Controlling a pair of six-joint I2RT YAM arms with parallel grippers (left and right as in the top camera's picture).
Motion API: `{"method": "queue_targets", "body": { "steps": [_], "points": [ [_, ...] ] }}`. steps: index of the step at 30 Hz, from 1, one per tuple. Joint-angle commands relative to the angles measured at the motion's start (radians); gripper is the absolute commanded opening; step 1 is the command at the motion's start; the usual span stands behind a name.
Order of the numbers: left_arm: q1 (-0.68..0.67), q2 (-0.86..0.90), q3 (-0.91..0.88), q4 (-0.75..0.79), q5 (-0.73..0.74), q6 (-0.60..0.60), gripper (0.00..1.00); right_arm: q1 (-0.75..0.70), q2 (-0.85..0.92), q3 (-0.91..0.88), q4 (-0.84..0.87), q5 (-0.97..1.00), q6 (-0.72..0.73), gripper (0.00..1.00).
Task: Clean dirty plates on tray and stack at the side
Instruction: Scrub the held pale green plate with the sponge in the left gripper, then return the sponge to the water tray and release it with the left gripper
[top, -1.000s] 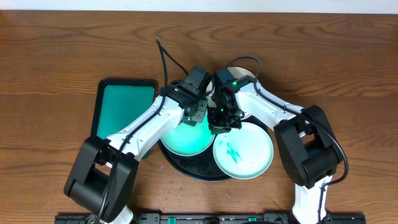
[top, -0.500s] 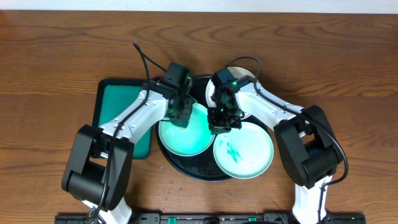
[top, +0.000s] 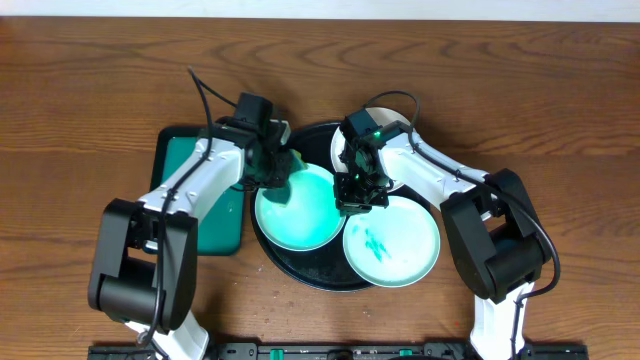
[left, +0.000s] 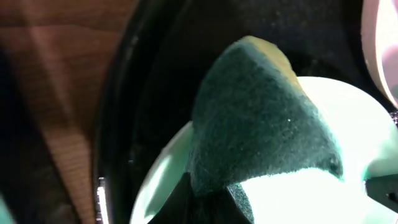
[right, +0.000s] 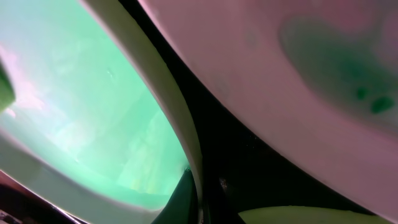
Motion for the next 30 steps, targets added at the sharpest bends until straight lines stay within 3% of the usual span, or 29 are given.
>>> {"method": "queue_targets", "body": {
  "steps": [1, 18, 30],
  "points": [
    [0.035, 0.015, -0.026, -0.011, -0.119, 0.025, 0.07, -0.010, 0.040, -0.039, -0.026, 0.110, -0.023, 0.01],
    [0.000, -0.062, 0.018, -0.048, -0.263, 0.017, 0.07, -0.010, 0.040, -0.039, -0.025, 0.110, -0.023, 0.01],
    [-0.032, -0.202, 0.019, -0.070, -0.267, -0.025, 0.07, -0.010, 0.040, -0.039, -0.022, 0.110, -0.023, 0.01]
  ]
}}
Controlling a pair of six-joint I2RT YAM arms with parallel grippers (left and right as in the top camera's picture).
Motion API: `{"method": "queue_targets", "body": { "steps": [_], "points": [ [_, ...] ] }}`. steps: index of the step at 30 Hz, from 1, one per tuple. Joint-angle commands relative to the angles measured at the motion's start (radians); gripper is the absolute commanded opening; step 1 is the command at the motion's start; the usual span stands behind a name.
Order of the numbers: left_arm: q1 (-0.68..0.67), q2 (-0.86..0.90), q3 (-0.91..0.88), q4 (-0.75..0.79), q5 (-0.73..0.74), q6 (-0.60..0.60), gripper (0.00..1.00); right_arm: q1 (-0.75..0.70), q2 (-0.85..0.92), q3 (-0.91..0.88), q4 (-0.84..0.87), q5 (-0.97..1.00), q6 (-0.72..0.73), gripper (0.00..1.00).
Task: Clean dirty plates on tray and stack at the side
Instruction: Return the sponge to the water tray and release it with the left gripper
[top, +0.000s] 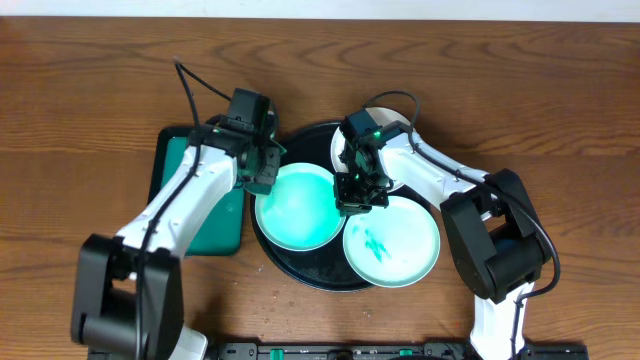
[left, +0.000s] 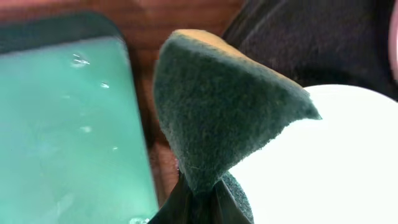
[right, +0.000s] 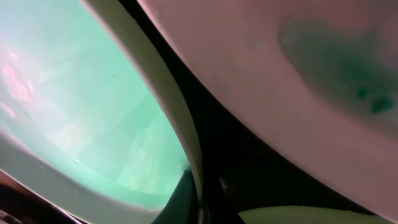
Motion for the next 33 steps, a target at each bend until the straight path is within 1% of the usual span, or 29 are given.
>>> {"method": "queue_targets", "body": {
  "steps": [1, 5, 9, 14, 15, 18, 20, 28, 29, 31, 33],
  "points": [
    [-0.006, -0.058, 0.017, -0.016, -0.042, -0.028, 0.07, -0.010, 0.040, -0.039, -0.022, 0.110, -0.023, 0.01],
    [0.003, -0.086, 0.017, -0.040, -0.090, -0.088, 0.07, -0.010, 0.040, -0.039, -0.021, 0.110, -0.023, 0.01],
    [0.043, -0.084, 0.016, -0.103, -0.208, -0.224, 0.07, -0.010, 0.040, -0.039, -0.021, 0.110, -0.023, 0.01],
    [0.161, -0.082, 0.012, -0.182, -0.213, -0.383, 0.07, -0.010, 0.040, -0.039, -0.017, 0.110, -0.023, 0.01],
    [0.184, -0.082, 0.008, -0.188, -0.198, -0.398, 0.07, -0.010, 0.040, -0.039, -0.015, 0.110, -0.023, 0.01],
    [0.254, -0.074, -0.013, -0.187, -0.117, -0.398, 0.07, -0.010, 0.040, -0.039, -0.009, 0.110, -0.023, 0.01],
    [0.284, -0.060, -0.026, -0.187, -0.089, -0.397, 0.07, -0.010, 0.040, -0.039, -0.004, 0.110, -0.023, 0.01],
    [0.301, 0.079, -0.032, -0.192, -0.081, -0.374, 0.08, -0.010, 0.040, -0.039, -0.003, 0.110, -0.023, 0.01],
    [0.302, 0.100, -0.032, -0.190, -0.081, -0.374, 0.13, -0.010, 0.040, -0.039, -0.003, 0.110, -0.023, 0.01],
    [0.301, 0.126, -0.032, -0.185, -0.081, -0.353, 0.31, -0.010, 0.040, -0.039, -0.004, 0.110, -0.023, 0.01],
    [0.302, 0.130, -0.032, -0.183, -0.081, -0.332, 0.44, -0.010, 0.040, -0.039, -0.005, 0.110, -0.023, 0.01]
  ]
}}
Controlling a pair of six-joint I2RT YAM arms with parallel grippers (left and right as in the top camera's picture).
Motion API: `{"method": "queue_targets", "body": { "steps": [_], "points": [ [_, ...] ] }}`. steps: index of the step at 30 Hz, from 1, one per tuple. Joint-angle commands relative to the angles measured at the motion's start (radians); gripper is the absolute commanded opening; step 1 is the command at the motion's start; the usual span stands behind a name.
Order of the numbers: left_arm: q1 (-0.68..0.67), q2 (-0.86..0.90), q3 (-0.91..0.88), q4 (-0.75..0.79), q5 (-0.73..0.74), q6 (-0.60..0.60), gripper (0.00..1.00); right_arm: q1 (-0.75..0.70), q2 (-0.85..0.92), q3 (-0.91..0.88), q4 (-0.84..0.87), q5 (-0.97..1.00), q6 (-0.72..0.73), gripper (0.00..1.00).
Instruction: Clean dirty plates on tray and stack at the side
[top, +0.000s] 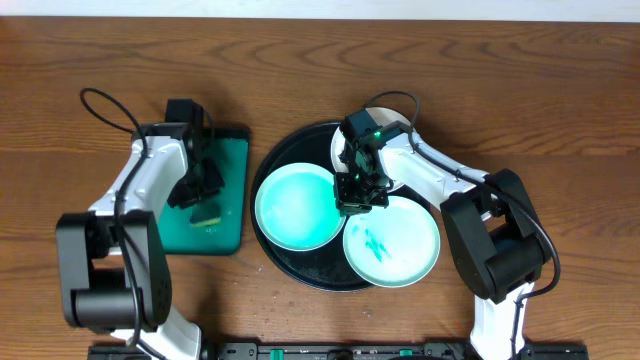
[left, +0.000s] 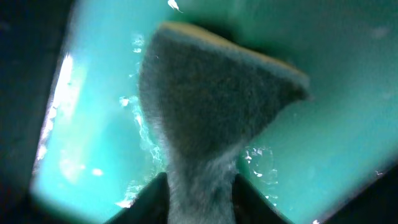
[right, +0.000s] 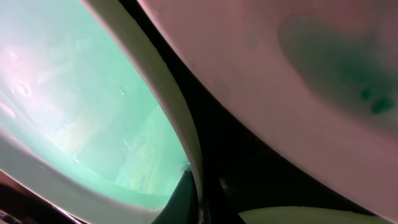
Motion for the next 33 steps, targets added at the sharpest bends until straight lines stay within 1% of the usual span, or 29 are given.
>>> {"method": "queue_targets", "body": {
  "steps": [1, 3, 5, 6, 7, 10, 11, 12, 13, 15, 19, 22, 25, 29, 33],
  "points": [
    [0.002, 0.003, -0.009, -0.003, -0.002, 0.027, 0.49, -0.010, 0.040, -0.038, -0.009, 0.111, -0.023, 0.01],
    [0.002, -0.015, -0.008, -0.004, -0.002, 0.027, 0.58, -0.010, 0.040, -0.038, -0.008, 0.111, -0.023, 0.01],
    [0.002, -0.046, -0.006, -0.004, 0.003, 0.027, 0.64, -0.010, 0.040, -0.038, -0.008, 0.111, -0.023, 0.01],
    [0.002, -0.071, -0.006, -0.004, 0.015, 0.030, 0.65, -0.010, 0.040, -0.038, -0.008, 0.110, -0.023, 0.01],
    [0.002, -0.096, -0.006, -0.003, 0.031, 0.038, 0.68, -0.010, 0.040, -0.038, -0.008, 0.110, -0.023, 0.01],
    [-0.003, -0.213, -0.006, -0.007, 0.068, 0.051, 0.69, -0.010, 0.040, -0.038, -0.008, 0.110, -0.024, 0.01],
    [-0.006, -0.251, -0.006, -0.010, 0.079, 0.057, 0.71, -0.010, 0.040, -0.038, -0.007, 0.110, -0.024, 0.01],
    [-0.009, -0.289, -0.006, -0.016, 0.085, 0.058, 0.77, -0.010, 0.040, -0.038, -0.006, 0.109, -0.029, 0.01],
    [-0.013, -0.332, -0.006, -0.024, 0.089, 0.057, 0.79, -0.010, 0.040, -0.038, -0.002, 0.101, -0.042, 0.01],
    [-0.022, -0.424, -0.006, -0.047, 0.100, 0.057, 0.79, -0.010, 0.035, -0.035, 0.005, 0.076, -0.074, 0.01],
    [-0.037, -0.575, -0.006, -0.100, 0.129, 0.056, 0.80, -0.010, -0.008, -0.023, 0.004, 0.070, -0.076, 0.01],
    [-0.044, -0.653, -0.006, -0.134, 0.129, 0.056, 0.80, -0.010, -0.070, -0.013, 0.006, 0.075, -0.071, 0.01],
    [-0.044, -0.710, -0.006, -0.171, 0.129, 0.056, 0.80, -0.015, -0.145, -0.011, -0.001, 0.081, -0.025, 0.01],
    [-0.044, -0.742, -0.006, -0.212, 0.129, 0.056, 0.80, -0.039, -0.230, -0.011, -0.050, 0.080, 0.031, 0.01],
    [-0.044, -0.745, -0.006, -0.246, 0.129, 0.056, 0.80, -0.073, -0.295, -0.011, -0.117, 0.046, 0.034, 0.01]
  ]
}}
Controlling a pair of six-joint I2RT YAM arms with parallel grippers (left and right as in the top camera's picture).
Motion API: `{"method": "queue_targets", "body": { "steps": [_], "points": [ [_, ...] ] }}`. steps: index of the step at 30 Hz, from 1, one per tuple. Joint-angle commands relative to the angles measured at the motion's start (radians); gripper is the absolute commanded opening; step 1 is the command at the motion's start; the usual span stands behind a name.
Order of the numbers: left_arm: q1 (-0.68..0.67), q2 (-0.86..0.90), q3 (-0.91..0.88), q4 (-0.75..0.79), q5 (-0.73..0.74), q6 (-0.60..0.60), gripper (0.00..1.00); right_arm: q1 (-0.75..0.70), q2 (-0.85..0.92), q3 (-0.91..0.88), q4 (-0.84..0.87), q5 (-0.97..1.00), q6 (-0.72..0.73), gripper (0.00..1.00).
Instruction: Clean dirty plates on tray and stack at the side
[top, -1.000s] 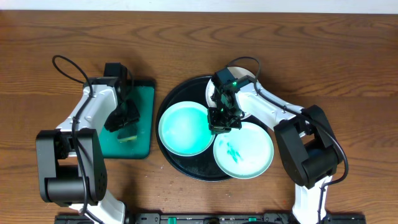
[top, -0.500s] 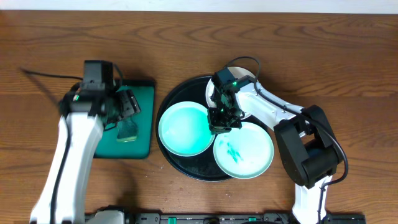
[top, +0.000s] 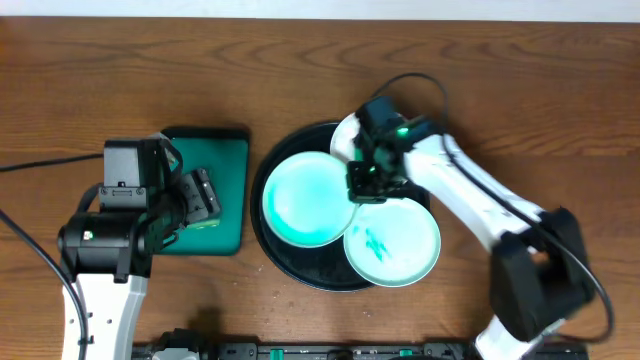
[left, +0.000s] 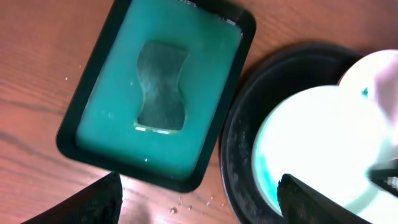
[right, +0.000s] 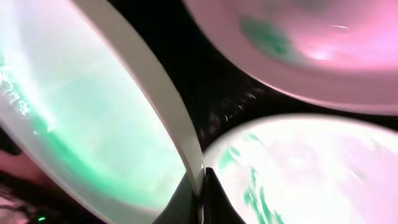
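Three plates sit in the round black tray (top: 270, 250). My right gripper (top: 365, 185) is shut on the right rim of the wiped, teal-tinted plate (top: 305, 198). In the right wrist view that rim (right: 161, 106) runs down into the closed jaws (right: 200, 183). Beneath lie a plate smeared with green marks (top: 392, 240) and a white plate (top: 345, 135) at the back. The dark sponge (left: 161, 84) lies loose in the green basin (left: 99, 106). My left gripper (top: 203, 196) hangs open above the basin, holding nothing.
The green basin of teal water (top: 230, 160) stands left of the black tray on the wooden table (top: 500, 70). Water drops (left: 186, 202) dot the wood between basin and tray. Cables trail from both arms.
My left gripper has let go of the sponge, which now lies flat in the basin, and stands higher, open. My right gripper, still on the plate rim, has shifted slightly with the plate.
First my left gripper pressed the sponge on the teal plate while the right held its rim. Then the sponge was at the plate's left edge, then down in the basin's water. Now it lies released there and the right gripper keeps hold of the plate.
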Motion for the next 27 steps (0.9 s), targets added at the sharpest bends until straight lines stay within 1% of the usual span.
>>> {"method": "queue_targets", "body": {
  "steps": [1, 6, 9, 11, 14, 16, 20, 22, 24, 27],
  "points": [
    [-0.002, -0.004, 0.002, -0.019, 0.003, 0.013, 0.80, -0.044, -0.058, 0.002, -0.043, -0.039, 0.028, 0.01],
    [-0.002, -0.004, 0.002, -0.038, 0.003, 0.013, 0.80, -0.121, -0.084, 0.001, -0.189, -0.243, 0.015, 0.01],
    [-0.002, -0.004, 0.002, -0.052, 0.003, 0.013, 0.80, -0.161, -0.080, 0.001, -0.276, -0.356, -0.066, 0.01],
    [-0.002, -0.004, 0.002, -0.065, 0.003, 0.013, 0.80, -0.185, -0.080, 0.001, -0.341, -0.435, -0.147, 0.01],
    [-0.002, -0.004, 0.002, -0.084, 0.003, 0.013, 0.80, -0.200, -0.079, 0.001, -0.397, -0.523, -0.240, 0.01],
    [-0.002, -0.004, 0.002, -0.097, 0.003, 0.013, 0.80, -0.199, -0.080, 0.001, -0.371, -0.535, -0.288, 0.01],
    [-0.002, -0.004, 0.002, -0.101, 0.003, 0.013, 0.80, -0.199, -0.080, 0.001, -0.235, -0.509, -0.304, 0.01],
    [-0.002, -0.004, 0.002, -0.101, 0.003, 0.013, 0.80, -0.199, -0.080, 0.001, -0.158, -0.450, -0.293, 0.01],
    [-0.002, -0.004, 0.002, -0.105, 0.003, 0.013, 0.80, -0.198, -0.080, 0.001, -0.086, -0.344, -0.253, 0.01],
    [-0.002, -0.004, 0.002, -0.108, 0.003, 0.013, 0.80, -0.198, -0.080, 0.001, -0.018, -0.229, -0.244, 0.01]
  ]
}}
